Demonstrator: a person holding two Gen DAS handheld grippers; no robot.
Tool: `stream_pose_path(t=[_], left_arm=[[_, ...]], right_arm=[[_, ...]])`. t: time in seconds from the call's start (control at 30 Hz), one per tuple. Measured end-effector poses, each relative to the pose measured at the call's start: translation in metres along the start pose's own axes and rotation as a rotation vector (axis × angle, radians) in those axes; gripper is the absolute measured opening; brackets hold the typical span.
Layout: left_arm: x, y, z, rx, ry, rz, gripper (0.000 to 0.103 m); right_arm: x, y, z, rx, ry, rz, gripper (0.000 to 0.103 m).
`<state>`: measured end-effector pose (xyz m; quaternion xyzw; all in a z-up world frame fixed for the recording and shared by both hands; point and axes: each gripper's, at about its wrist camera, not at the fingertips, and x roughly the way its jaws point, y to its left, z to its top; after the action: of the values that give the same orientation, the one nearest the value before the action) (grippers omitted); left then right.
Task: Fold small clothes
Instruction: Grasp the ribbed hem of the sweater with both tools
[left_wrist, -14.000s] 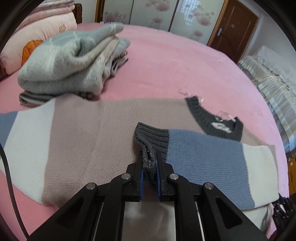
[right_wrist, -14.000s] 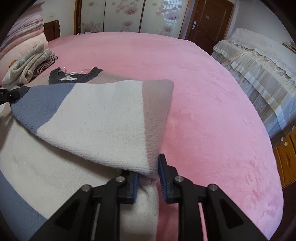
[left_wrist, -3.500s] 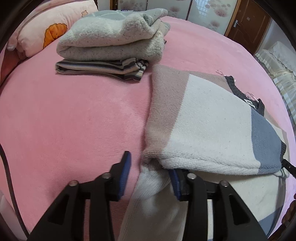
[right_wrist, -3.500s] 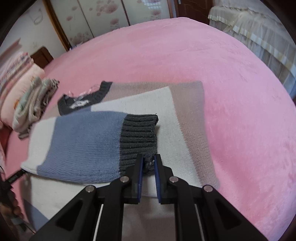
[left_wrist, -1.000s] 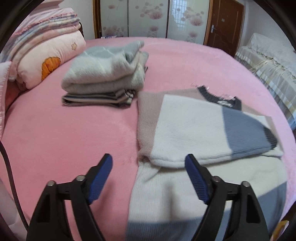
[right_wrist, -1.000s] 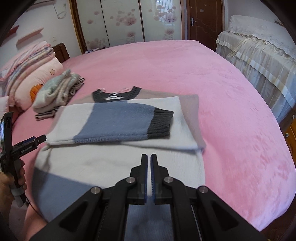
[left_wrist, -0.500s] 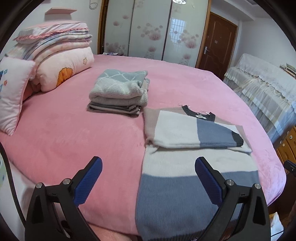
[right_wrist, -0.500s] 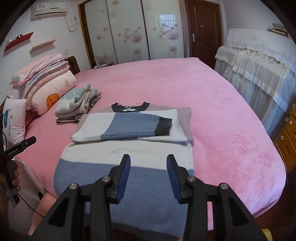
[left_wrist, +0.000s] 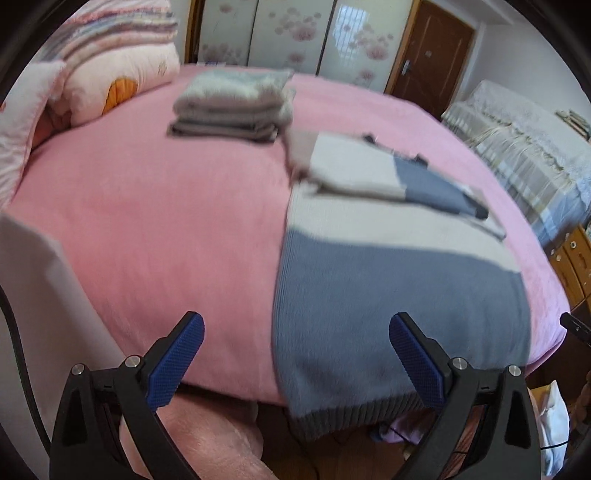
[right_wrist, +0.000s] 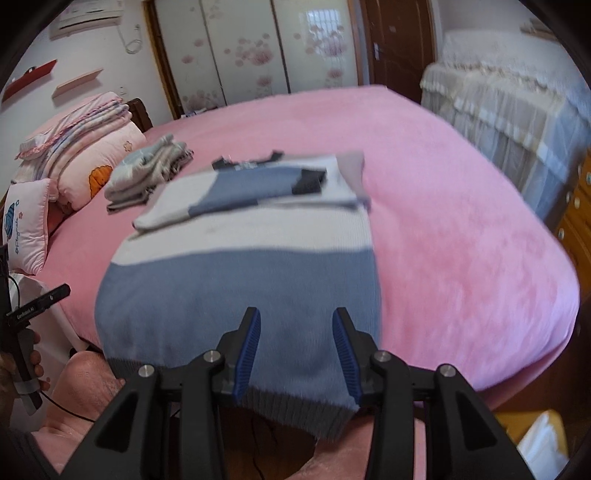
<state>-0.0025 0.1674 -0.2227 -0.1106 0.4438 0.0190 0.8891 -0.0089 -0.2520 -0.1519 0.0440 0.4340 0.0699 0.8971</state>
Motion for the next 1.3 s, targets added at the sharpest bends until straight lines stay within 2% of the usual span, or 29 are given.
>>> stream_pose_path(t=[0.17,0.4,0.5,0.87,0.97,1.1,1.3], left_arm=[[0.026,0.013,-0.028,-0.087,0.095,-0.035,0.1],[0.052,0.015,-0.059,-0.117,0.174,-0.084,0.098],[0.06,0.012,-0.067,-0.106,0.18,-0.105,0.098],[0.078,0.003,-0.072,-0.098,0.189,-0.103,0.096],[0.076,0.004,-0.073,-0.1,0.196,-0.115,0.089],[0.07,0.003,-0.075,-0.089,0.213,-0.149,0.071],[0.071,-0.003,-0.075,-0.094,0.234,-0.173,0.064]], right_arm=[[0.019,-0.014,-0.024,0.03,0.065,0.012,0.041],[0.046,-0.039,-0.053,0.106,0.181,0.022,0.041],[0.052,-0.045,-0.061,0.125,0.208,0.026,0.041],[0.074,-0.061,-0.066,0.175,0.265,0.063,0.041],[0.078,-0.067,-0.068,0.207,0.277,0.092,0.041],[0.079,-0.07,-0.071,0.22,0.275,0.117,0.043],[0.082,-0.071,-0.072,0.24,0.278,0.144,0.042]])
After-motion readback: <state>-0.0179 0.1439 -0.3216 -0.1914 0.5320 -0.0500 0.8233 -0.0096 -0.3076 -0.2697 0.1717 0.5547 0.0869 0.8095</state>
